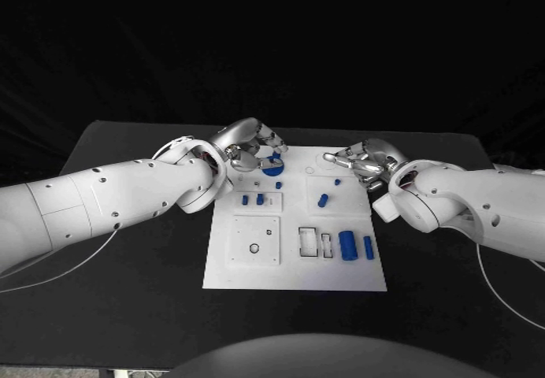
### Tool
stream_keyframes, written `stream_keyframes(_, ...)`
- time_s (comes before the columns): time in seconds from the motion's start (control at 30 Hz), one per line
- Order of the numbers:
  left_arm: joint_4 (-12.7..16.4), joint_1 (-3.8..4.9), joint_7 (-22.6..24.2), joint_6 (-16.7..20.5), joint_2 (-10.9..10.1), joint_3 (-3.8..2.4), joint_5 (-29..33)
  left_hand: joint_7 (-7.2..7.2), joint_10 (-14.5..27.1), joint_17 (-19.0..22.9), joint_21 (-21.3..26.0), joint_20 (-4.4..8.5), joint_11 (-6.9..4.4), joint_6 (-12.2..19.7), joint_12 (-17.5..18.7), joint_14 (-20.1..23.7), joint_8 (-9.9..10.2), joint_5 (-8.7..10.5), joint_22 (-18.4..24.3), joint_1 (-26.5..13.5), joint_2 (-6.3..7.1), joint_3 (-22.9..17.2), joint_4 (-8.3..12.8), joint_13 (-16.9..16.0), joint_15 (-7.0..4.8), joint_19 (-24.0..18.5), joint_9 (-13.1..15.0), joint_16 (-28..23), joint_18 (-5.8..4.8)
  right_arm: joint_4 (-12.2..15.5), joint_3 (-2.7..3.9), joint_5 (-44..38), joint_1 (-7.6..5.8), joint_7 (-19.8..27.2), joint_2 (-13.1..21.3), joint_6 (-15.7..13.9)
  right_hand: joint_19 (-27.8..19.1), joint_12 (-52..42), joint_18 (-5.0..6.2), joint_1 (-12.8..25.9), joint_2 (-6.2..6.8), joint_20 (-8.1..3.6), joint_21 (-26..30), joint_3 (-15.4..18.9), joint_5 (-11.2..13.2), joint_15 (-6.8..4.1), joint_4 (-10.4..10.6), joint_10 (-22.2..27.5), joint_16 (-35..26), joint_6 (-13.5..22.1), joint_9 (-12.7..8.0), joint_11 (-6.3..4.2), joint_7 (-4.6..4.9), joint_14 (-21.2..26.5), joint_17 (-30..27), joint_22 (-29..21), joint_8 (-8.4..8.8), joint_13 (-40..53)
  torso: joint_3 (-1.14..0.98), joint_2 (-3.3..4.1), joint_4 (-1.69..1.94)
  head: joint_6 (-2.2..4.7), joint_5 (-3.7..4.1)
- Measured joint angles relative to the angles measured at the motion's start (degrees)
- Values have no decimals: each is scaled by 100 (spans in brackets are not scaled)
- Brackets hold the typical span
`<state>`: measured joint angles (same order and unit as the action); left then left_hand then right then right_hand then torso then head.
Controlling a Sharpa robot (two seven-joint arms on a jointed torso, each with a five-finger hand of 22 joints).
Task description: Assemble the parts on the task board
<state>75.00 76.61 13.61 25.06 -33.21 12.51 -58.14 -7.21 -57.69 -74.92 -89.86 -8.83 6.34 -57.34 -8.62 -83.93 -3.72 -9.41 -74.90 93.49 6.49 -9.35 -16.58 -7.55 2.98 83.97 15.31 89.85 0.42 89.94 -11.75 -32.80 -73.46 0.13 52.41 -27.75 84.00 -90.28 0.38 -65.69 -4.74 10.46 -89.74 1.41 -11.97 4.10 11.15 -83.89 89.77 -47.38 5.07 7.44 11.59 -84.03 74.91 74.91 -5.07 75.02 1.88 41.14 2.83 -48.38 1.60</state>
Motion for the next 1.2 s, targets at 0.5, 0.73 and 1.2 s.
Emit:
stream_keyframes(0.5, -257, -48, -74, -388, 221, 1, -1008, -25, -282, 0, 0, 0, -40, -122, 179, 0, 0, 531, 0, 88, 44, -48, -16, 395, -44, 0, -298, 0, 1, -127, 4, -433, -86, 274, -114, -294, 0, 0, 0, 0, 0, 0, 0, 0, 0, 21, 0, -21, 0, -22, 5, 21, 22, 21, 0, -1, 0, 0, -1, -7, 1, -29, -20)
stream_keyframes(0.73, -361, -60, -167, -582, 327, 0, -1404, -87, -418, 1, 0, 43, -54, -184, 202, 0, 0, 644, 0, -130, 35, 61, -37, 395, -44, 1, -386, 0, -1, -120, 3, -549, -88, 295, -117, -307, 0, 0, 0, 0, 0, 0, 0, 0, 0, 21, 0, -21, 0, -21, 4, 21, 21, 21, -1, 4, 0, 0, -1, -10, -3, -25, -19)
stream_keyframes(1.2, -736, -64, -363, -922, 593, -2, -2510, -46, -436, 1, 0, 43, -71, -225, 340, -19, -1, 643, 0, -38, -115, 27, -5, 398, -68, 1, -470, 0, 0, -99, 2, -621, -90, 299, -122, -304, 0, 0, 0, 0, 0, 0, 0, 0, 0, 41, 0, -21, 0, -21, 3, 21, 21, 0, -1, 3, 0, 0, -5, -7, -6, -4, -6)
